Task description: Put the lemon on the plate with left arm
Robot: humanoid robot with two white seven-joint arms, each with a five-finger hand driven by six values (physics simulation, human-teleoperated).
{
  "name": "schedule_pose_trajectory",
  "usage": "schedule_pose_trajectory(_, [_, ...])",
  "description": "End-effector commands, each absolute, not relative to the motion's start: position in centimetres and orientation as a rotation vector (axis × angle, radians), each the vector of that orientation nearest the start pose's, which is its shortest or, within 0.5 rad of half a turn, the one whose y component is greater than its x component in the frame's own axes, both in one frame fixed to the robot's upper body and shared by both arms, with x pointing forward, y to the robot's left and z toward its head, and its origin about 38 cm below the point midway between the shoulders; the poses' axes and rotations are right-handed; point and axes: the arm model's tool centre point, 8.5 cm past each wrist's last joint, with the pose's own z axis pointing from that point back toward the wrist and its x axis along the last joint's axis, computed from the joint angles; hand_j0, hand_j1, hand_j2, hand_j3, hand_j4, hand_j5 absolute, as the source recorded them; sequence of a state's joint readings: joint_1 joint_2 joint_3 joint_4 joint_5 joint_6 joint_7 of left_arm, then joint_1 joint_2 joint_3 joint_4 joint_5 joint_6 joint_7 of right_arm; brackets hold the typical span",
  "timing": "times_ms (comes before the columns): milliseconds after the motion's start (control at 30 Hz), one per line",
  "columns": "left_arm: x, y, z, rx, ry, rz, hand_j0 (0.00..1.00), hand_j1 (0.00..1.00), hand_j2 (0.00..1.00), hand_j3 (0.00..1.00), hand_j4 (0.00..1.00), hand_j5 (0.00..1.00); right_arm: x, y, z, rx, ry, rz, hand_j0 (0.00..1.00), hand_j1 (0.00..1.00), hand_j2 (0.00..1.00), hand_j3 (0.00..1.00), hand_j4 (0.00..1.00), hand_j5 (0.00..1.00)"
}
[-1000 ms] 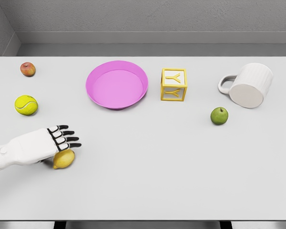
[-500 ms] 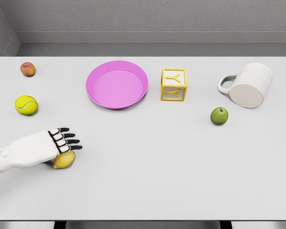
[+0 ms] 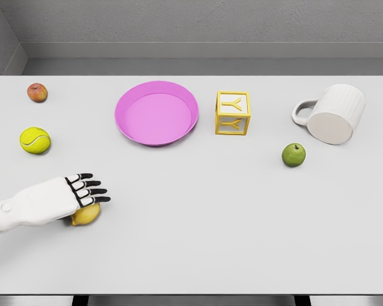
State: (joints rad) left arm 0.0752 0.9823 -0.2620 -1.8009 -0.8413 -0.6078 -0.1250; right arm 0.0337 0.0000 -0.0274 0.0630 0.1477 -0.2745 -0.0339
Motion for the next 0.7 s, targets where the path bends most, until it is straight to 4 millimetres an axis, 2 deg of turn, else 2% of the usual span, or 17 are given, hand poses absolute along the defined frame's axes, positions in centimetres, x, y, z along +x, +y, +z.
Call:
schedule_pose_trajectory(0, [29.3, 33.4, 13.9, -0.714, 1.867, 2.986, 1.0, 1.0, 1.0, 1.0, 1.0, 1.0, -1.5, -27.0, -25.8, -0.097, -0.175, 0.122, 1.0, 1.0, 1.0, 1.0, 1.0, 1.0])
schedule_pose_trajectory(367, [30.1, 34.5, 15.8, -0.781, 1.907, 2.96, 1.0, 1.0, 1.0, 1.0, 1.0, 1.0, -1.5, -27.0, -25.8, -0.097, -0.175, 0.122, 1.0, 1.0, 1.0, 1.0, 1.0, 1.0])
schedule_pose_trajectory(667, [30.4, 34.8, 16.5, -0.807, 1.945, 2.94, 1.0, 1.0, 1.0, 1.0, 1.0, 1.0, -1.4, -27.0, -25.8, -0.097, -0.176, 0.122, 1.0, 1.0, 1.0, 1.0, 1.0, 1.0])
